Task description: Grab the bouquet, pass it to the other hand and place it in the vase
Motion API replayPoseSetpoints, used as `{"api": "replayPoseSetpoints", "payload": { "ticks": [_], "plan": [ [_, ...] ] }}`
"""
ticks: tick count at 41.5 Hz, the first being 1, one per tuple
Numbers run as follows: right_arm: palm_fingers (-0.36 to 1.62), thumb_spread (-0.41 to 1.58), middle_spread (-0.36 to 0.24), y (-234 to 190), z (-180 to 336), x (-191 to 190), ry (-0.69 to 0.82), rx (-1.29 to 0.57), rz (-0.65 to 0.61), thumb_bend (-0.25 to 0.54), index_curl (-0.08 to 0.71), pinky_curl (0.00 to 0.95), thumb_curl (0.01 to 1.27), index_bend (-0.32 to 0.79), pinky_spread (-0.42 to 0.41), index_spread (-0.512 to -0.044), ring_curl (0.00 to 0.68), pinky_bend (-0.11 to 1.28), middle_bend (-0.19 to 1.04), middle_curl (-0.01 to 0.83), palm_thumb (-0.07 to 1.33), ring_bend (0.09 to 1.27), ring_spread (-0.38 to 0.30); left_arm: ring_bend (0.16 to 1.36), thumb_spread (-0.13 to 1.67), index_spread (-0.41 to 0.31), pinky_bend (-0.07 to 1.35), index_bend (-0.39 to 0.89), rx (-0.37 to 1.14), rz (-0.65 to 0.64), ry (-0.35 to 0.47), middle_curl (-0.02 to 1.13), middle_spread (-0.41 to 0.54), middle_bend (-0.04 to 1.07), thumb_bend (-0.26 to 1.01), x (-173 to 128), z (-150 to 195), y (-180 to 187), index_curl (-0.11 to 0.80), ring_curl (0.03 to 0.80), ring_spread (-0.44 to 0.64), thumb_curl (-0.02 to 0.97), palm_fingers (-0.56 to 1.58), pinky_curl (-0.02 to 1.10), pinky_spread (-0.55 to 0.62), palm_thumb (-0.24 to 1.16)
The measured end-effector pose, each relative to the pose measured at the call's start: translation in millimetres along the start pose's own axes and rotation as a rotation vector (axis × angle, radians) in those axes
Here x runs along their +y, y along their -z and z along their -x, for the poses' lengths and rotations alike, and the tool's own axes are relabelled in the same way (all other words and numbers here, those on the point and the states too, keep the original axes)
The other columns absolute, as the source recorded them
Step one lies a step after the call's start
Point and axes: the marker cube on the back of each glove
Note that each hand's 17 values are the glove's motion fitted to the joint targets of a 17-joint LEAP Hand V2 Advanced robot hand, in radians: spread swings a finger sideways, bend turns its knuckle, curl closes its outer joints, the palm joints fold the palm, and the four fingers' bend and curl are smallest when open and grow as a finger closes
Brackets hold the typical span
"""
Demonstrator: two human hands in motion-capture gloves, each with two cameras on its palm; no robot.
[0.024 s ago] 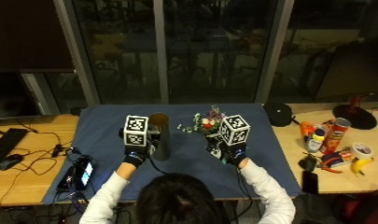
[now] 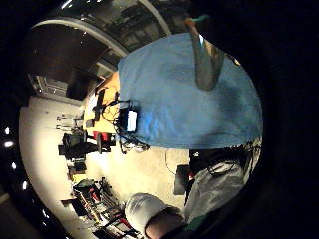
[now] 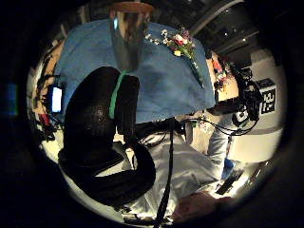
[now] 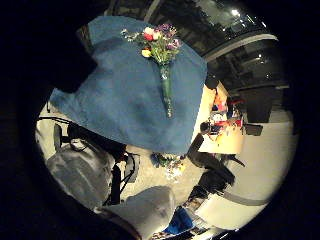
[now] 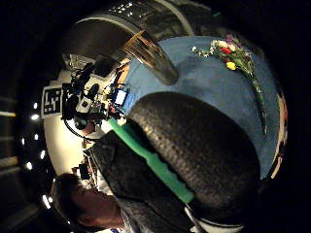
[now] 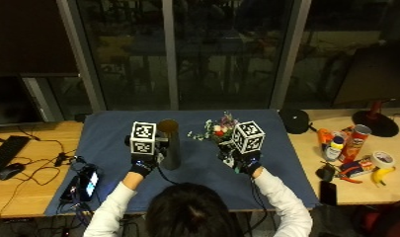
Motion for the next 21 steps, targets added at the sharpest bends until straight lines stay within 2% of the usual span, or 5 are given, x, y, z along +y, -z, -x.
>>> {"api": "replayPoseSetpoints", "payload": {
  "ticks": [4, 9, 14, 17, 21],
  "plan": [
    [0.3, 0.66, -0.015, 5, -4, -1, -0.004, -0.027, -0.019, 0.059, 0.114, 0.123, 0.04, 0.18, 0.116, -0.234, 0.087, 0.32, 0.24, 0.107, 0.13, 0.25, 0.039, 0.46, 0.73, -0.039, 0.36, 0.18, -0.019, -0.029, 0.051, 0.1, 0.148, 0.17, 0.14, 1, 9, 8, 0.105, 0.146, 0.16, 0.08, 0.41, 0.14, 0.19, 0.23],
    [0.28, 0.85, -0.018, 11, -8, -2, 0.01, -0.067, -0.052, 0.041, 0.157, 0.166, 0.07, 0.17, 0.142, -0.282, 0.116, 0.32, 0.24, 0.15, 0.13, 0.25, 0.049, 0.48, 0.95, -0.052, 0.37, 0.18, -0.022, -0.035, 0.065, 0.13, 0.17, 0.17, 0.13, 0, 9, 13, 0.159, 0.181, 0.19, 0.115, 0.41, 0.18, 0.22, 0.24],
    [0.28, 0.97, -0.02, 11, -12, -4, 0.008, -0.081, -0.07, 0.021, 0.185, 0.193, 0.09, 0.17, 0.155, -0.305, 0.138, 0.31, 0.24, 0.183, 0.13, 0.26, 0.055, 0.49, 1.07, -0.051, 0.38, 0.17, -0.006, -0.002, 0.038, 0.16, 0.183, 0.15, 0.12, -2, 2, 7, 0.197, 0.201, 0.21, 0.146, 0.39, 0.21, 0.23, 0.25],
    [0.27, 1.02, -0.017, 7, -15, -7, -0.005, -0.065, -0.082, 0.009, 0.197, 0.21, 0.11, 0.16, 0.159, -0.314, 0.149, 0.32, 0.23, 0.2, 0.14, 0.26, 0.057, 0.51, 1.12, -0.026, 0.42, 0.16, 0.024, -0.002, 0.02, 0.15, 0.231, 0.1, 0.1, -4, -2, -1, 0.212, 0.218, 0.23, 0.161, 0.32, 0.24, 0.24, 0.25],
    [0.25, 1.06, -0.014, 1, -17, -9, -0.021, -0.033, -0.061, -0.004, 0.193, 0.232, 0.12, 0.12, 0.165, -0.327, 0.167, 0.34, 0.24, 0.223, 0.14, 0.28, 0.063, 0.54, 1.17, -0.01, 0.45, 0.17, 0.07, 0.008, -0.004, 0.14, 0.269, 0.11, 0.09, -3, -9, -16, 0.233, 0.23, 0.25, 0.181, 0.28, 0.26, 0.26, 0.25]
  ]
}}
